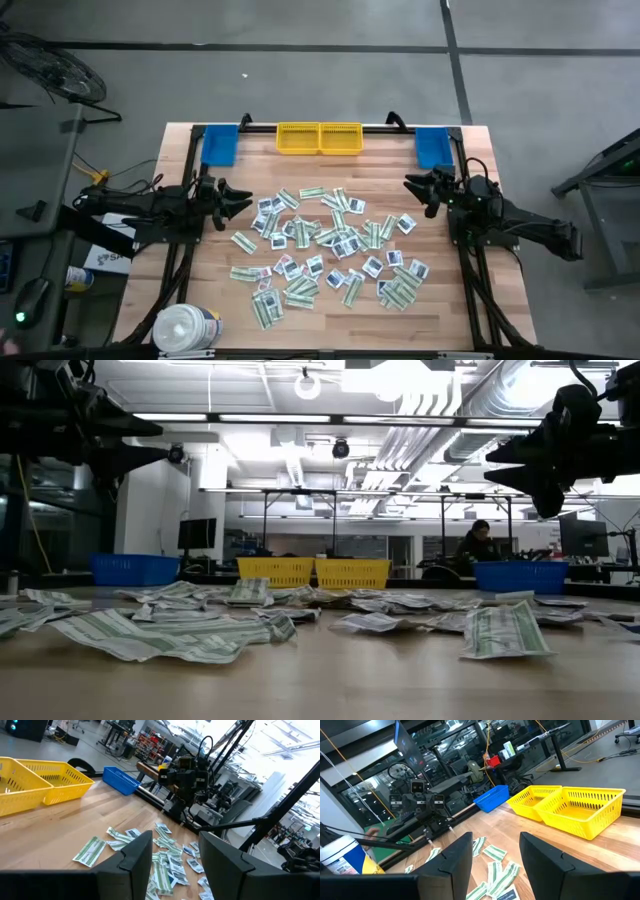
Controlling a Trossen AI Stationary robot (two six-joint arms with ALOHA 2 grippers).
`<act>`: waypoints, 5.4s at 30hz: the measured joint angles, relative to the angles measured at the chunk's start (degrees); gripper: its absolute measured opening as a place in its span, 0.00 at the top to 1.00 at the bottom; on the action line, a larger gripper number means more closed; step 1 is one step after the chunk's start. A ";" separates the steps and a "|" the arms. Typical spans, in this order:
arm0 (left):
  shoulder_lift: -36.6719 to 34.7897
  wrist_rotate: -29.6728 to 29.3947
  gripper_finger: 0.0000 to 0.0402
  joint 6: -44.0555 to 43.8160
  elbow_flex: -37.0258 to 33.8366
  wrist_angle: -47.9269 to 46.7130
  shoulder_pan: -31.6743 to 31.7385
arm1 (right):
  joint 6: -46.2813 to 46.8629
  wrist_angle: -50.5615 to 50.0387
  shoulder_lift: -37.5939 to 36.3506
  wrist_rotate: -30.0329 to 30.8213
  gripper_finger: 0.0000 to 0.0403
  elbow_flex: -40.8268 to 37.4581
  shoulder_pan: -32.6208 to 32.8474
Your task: Pick & Place First Aid Supplies
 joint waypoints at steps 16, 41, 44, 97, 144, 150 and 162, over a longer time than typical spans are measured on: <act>0.01 -0.01 0.60 -0.01 0.01 0.00 -0.01 | 0.10 0.00 0.00 -0.01 0.61 0.02 0.01; 0.01 0.01 0.60 0.00 0.01 0.00 0.00 | 4.46 1.00 0.00 2.28 0.61 0.00 0.00; 0.00 -0.01 0.60 0.01 0.01 0.00 0.01 | 2.33 0.96 0.01 2.47 0.61 0.02 0.00; 0.01 0.01 0.60 0.00 0.00 -0.01 0.01 | 29.31 -56.37 76.11 4.37 0.65 38.03 21.88; 0.02 0.01 0.60 -0.01 0.01 -0.02 -0.01 | 34.44 -45.26 76.12 3.68 0.99 29.79 21.59; 0.01 0.01 0.60 0.01 0.00 -0.02 0.00 | 31.88 -51.47 76.30 3.27 1.00 34.56 21.17; 0.00 -0.01 0.60 -0.01 0.01 -0.02 -0.01 | 19.58 -64.70 76.12 9.82 1.00 46.91 10.35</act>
